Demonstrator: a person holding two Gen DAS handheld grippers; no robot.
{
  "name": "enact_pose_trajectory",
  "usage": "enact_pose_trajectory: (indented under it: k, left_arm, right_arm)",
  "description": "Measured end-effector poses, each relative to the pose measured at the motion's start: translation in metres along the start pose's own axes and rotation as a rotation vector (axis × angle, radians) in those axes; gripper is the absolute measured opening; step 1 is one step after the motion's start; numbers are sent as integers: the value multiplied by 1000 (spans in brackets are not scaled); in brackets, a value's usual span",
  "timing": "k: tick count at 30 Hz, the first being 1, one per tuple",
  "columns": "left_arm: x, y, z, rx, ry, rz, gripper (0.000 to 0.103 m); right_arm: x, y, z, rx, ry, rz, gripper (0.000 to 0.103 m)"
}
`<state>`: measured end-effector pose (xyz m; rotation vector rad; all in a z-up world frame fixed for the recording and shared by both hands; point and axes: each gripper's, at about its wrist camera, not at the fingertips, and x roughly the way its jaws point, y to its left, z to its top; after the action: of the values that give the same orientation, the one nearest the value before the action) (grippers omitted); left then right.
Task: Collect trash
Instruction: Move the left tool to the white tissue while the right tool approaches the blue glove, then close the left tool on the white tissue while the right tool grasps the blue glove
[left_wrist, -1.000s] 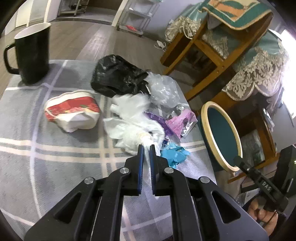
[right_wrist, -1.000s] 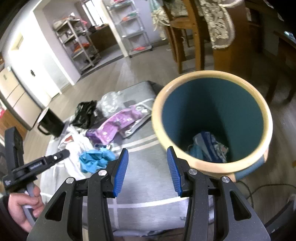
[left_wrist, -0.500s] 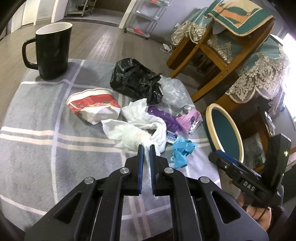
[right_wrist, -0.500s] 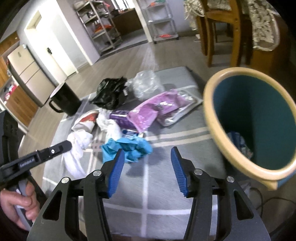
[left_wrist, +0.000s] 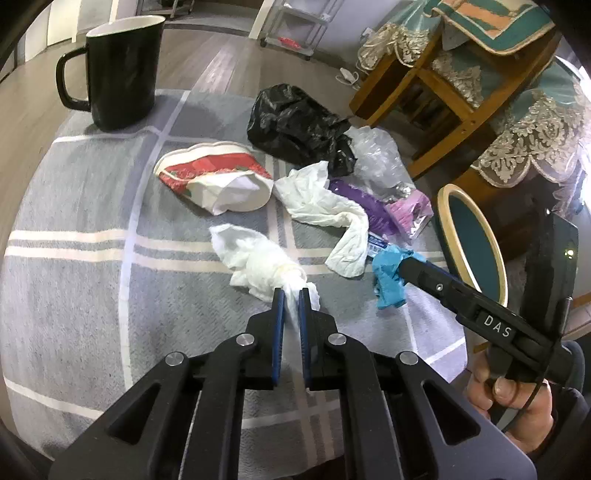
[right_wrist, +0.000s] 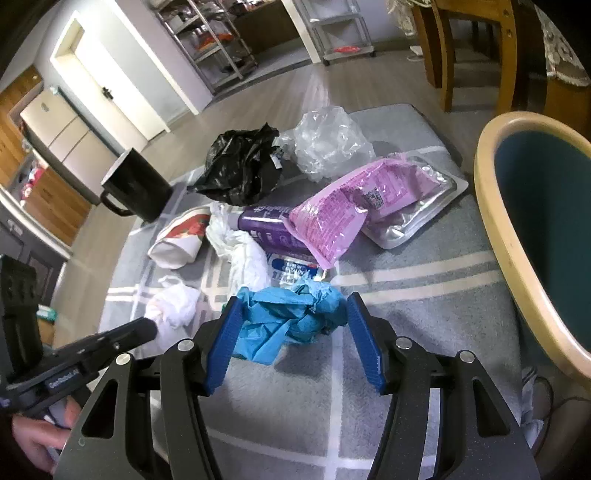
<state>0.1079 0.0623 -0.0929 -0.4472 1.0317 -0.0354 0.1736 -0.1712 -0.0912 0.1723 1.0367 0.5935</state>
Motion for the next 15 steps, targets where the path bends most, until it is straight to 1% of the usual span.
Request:
enact_pose_trajectory:
  k: [1,3,5,8,9,10,12,13,15]
  left_arm:
    - [1,0,0,-1,2,1,7]
    - [3,0,0,-2,7,8,11]
    - [5,0,-1,-4,13,15,18]
    - [8,-2,0,0,15,25,24]
    - [10,-2,0,0,19,29,24]
    - [11,-1,0,0,21,31,24]
    - [15,0,-1,-4,32,35,24]
    - [16,1,-1,-7,35,36,24]
    - [19,3,-1,-12,37,38,24]
  right_arm:
    - [0,1,0,-8,-2,-3,57]
    - [-2,0,-1,-12,-6,-4,52]
    - [-2,-1,-2,-13,-2,-5,51]
    - [-2,-3,-2,-10,-1,-4,51]
    - [-3,-3,-2,-12,0,-7,51]
    - [-3,-1,-2,-19,-1,-16,52]
    - [-1,1,-3,-33,1,-37,67]
    - [1,0,-3,-33,3,-42,67]
    - [4,-3,-4,-18,10,-23,67]
